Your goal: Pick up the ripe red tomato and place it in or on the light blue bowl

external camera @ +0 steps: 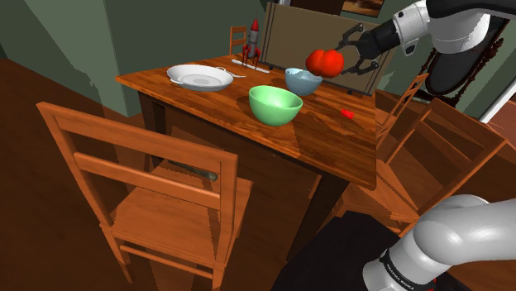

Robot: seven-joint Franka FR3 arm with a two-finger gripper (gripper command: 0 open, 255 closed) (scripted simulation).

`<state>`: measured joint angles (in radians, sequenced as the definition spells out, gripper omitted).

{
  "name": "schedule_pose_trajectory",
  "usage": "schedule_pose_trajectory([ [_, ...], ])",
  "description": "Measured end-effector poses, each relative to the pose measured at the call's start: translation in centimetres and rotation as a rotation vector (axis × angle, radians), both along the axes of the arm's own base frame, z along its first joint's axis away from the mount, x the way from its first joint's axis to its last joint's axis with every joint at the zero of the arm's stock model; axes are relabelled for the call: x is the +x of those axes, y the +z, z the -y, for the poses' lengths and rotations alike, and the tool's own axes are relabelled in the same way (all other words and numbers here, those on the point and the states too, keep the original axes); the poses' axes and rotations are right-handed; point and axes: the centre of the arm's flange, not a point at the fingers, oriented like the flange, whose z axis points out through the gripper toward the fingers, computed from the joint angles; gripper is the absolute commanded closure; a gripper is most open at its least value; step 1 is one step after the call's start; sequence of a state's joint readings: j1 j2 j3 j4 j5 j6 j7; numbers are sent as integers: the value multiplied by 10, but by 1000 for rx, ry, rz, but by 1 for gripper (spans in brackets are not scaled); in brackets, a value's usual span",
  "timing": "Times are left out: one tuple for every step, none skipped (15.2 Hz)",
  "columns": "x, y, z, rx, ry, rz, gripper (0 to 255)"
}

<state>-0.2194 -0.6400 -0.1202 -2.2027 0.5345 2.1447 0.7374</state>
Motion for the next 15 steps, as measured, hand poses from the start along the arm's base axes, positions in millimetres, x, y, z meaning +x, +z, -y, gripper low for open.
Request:
schedule_pose_trajectory([
  [7, 1, 7, 1, 0, -1, 255],
  [14, 3, 14, 1, 0, -1, 255],
  [24, 5, 22, 1, 0, 0, 255],
  [32, 4, 34, 1, 0, -1, 255],
  [41, 8, 44, 2, 0, -1, 255],
  [55, 7, 54, 1, -1, 0, 255],
  [62, 7, 64, 1, 0, -1, 255],
  [71, 8, 75, 1, 0, -1, 255],
  [79, 8, 81, 1, -1, -1, 255],
  [91, 11, 89, 1, -1, 0, 255],
  [101, 10, 99, 1, -1, -1, 255],
  [108, 12, 110, 1, -1, -1, 255],
  [121, 12, 116, 1, -1, 0, 255],
  [129, 11, 127, 1, -1, -1, 255],
  [138, 12, 136, 1, -2, -1, 255],
])
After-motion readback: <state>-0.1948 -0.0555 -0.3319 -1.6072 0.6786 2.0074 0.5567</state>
